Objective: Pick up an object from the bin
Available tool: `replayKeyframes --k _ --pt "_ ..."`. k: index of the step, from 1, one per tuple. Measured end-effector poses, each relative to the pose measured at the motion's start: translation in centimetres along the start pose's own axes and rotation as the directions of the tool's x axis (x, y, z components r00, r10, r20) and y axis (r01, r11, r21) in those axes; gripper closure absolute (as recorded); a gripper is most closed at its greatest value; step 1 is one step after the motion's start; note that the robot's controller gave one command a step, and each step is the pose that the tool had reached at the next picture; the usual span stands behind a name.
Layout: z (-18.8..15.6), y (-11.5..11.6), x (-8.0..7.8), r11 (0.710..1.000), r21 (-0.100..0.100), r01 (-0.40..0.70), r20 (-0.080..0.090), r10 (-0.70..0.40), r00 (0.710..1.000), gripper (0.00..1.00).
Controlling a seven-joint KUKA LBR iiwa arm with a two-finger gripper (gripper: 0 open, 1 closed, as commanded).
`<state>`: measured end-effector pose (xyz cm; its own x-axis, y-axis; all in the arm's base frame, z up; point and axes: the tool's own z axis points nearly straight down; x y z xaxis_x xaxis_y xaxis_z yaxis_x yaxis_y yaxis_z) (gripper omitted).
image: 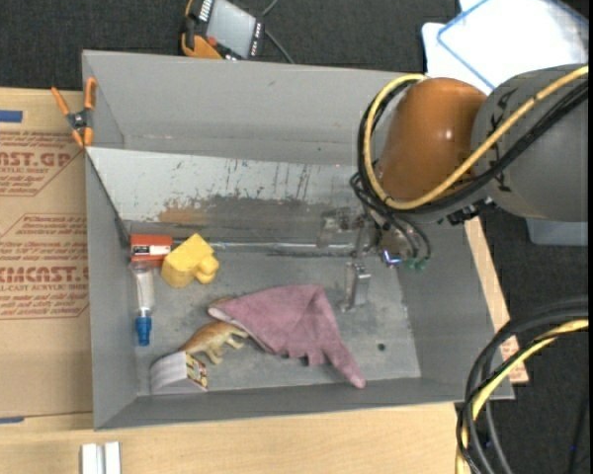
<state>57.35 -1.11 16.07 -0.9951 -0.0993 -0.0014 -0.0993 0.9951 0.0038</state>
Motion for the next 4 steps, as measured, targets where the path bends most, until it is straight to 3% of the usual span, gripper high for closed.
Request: replayKeyframes --k 1,2,3,4 --pt "8.2 -0.1 -1.7 0.979 0.001 0.203 0.003 -0.203 0.979 0.0" --pt "10.2 -0.8 -1.6 0.993 0.003 0.117 0.01 -0.117 0.993 0.0" --pt "7.8 -0.3 -1.3 0.983 0.0 0.184 0.005 -0.184 0.983 1.0" --pt "7.8 -0.3 -1.4 0.983 0.0 0.184 0.006 -0.184 0.983 1.0"
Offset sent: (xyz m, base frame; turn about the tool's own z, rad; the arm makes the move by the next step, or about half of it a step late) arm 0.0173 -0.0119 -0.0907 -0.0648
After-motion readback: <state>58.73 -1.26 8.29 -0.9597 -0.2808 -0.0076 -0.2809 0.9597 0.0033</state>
